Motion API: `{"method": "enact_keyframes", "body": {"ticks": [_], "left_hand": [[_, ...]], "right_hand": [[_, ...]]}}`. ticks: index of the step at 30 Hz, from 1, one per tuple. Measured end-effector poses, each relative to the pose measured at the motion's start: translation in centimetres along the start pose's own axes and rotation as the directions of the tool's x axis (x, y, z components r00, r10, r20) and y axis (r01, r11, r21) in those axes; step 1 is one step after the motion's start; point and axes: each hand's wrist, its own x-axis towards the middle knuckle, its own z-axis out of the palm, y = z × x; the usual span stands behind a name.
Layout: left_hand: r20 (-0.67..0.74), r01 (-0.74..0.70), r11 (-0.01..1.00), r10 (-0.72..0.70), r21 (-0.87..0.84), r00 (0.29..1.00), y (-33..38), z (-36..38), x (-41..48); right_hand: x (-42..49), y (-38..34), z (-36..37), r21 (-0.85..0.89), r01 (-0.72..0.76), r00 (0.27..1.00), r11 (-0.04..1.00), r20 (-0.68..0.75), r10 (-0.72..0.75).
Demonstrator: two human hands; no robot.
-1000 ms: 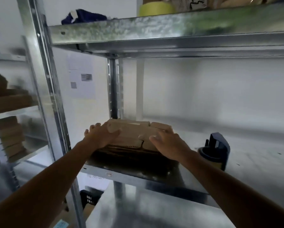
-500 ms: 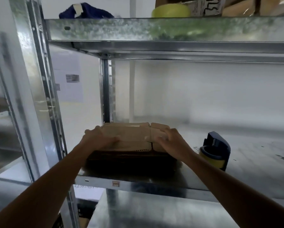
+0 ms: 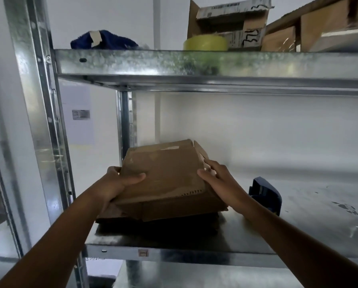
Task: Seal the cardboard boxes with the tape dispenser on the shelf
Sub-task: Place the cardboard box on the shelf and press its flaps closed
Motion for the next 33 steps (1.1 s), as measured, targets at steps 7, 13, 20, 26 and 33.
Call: {"method": "enact_keyframes", "body": {"ticks": [7,13,20,26,33], "left_hand": [[0.072,-0.149,0.960,0.171,-0.237,0.983,2.7,1.7,-0.5],[0.236,-0.130,0.894,0.250,-0.429,0.939,5.0,5.9,-0.6],[0.090,-0.251,0.835,0.335,-0.490,0.938,10.5,15.3,-1.1],[0.242,-0.238,0.858,0.377,-0.455,0.894,13.6,25.1,-2.3],[0.291,-0.343,0.795,0.527,-0.500,0.798,17.8,36.2,-2.9]], "right_hand": [[0.6,-1.5,-2.1,0.388,0.009,1.000,0.921,-0.026,0.001],[0.2,-0.8,-7.4,0.448,0.071,0.997,0.891,-0.046,-0.057],[-2.0,1.6,-16.3,0.344,0.094,0.990,0.934,-0.132,-0.051],[-4.2,4.9,-25.4,0.333,0.095,0.960,0.938,-0.280,0.002],[-5.2,8.6,-35.2,0.285,0.112,0.924,0.952,-0.382,0.006]]}}
